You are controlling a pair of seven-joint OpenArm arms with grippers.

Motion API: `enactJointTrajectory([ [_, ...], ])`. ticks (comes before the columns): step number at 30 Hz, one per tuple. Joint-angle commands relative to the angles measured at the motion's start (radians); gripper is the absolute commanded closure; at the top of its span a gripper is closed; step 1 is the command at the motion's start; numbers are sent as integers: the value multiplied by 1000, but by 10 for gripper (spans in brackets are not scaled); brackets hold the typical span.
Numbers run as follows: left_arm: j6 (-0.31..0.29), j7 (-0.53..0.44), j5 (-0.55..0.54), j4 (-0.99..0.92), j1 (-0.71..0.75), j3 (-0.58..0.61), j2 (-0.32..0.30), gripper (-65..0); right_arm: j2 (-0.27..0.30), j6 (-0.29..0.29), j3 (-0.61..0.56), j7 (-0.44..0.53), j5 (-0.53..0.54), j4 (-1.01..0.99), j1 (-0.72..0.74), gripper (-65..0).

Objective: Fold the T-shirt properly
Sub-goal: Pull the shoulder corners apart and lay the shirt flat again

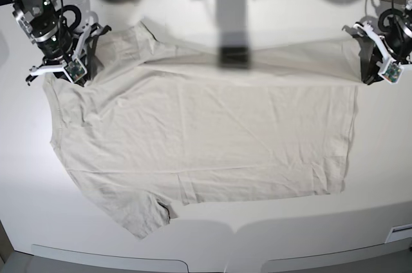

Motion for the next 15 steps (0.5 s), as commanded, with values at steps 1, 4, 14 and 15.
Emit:
enactJointTrajectory([
  [1, 11, -6, 6, 15, -13, -10, -16, 0, 19, -15, 6, 16, 7, -8, 26, 0],
  [4, 11, 13, 35, 15, -30, -10, -16, 0, 19, -15, 2, 16, 28, -69, 83, 0],
  [14, 11, -10, 63, 14, -42, 61, -16, 0, 19, 83, 0, 39, 104, -178, 196, 0],
  [15, 11, -10, 85, 14, -50, 71, -16, 0, 19, 83, 0, 39, 119, -183, 205, 0],
])
